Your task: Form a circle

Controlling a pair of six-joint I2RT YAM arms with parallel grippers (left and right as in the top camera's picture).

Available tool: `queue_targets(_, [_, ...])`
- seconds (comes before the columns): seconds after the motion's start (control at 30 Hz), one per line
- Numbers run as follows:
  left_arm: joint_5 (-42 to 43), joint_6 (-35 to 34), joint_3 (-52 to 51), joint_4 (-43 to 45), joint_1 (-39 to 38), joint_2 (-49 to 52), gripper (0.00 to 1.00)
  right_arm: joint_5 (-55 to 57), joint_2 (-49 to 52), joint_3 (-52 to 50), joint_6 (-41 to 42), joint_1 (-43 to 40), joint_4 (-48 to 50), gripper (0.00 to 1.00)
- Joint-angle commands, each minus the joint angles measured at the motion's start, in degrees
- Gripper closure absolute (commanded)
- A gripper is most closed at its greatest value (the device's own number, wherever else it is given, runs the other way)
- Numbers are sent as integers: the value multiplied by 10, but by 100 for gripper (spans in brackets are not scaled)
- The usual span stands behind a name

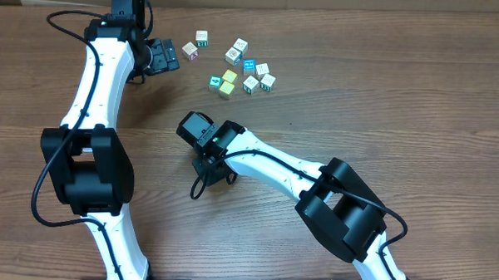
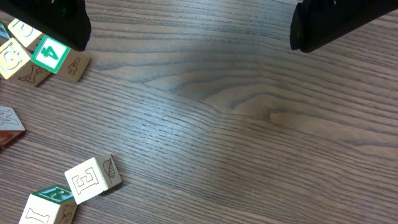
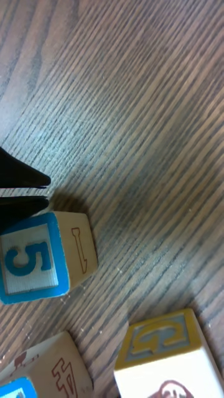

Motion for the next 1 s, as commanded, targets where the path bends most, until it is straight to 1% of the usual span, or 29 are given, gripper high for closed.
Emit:
queue_targets(0.0, [4, -5, 11, 1, 1, 2, 0, 14, -13, -4, -1, 0, 6, 96])
queue_targets(0.23, [4, -5, 11, 1, 1, 2, 0, 40, -13, -4, -2, 0, 8, 96])
queue_targets(0.57, [4, -5, 11, 1, 1, 2, 1, 25, -13, -11, -2, 0, -12, 96])
queue_targets(0.77, [4, -5, 11, 1, 1, 2, 0, 30, -13, -40, -7, -1, 22, 96])
queue_targets(0.83, [4, -5, 11, 1, 1, 2, 0, 32, -13, -40, -26, -1, 23, 96])
queue_targets(0.97, [4, -5, 11, 1, 1, 2, 0, 51, -13, -40, -28, -1, 25, 96])
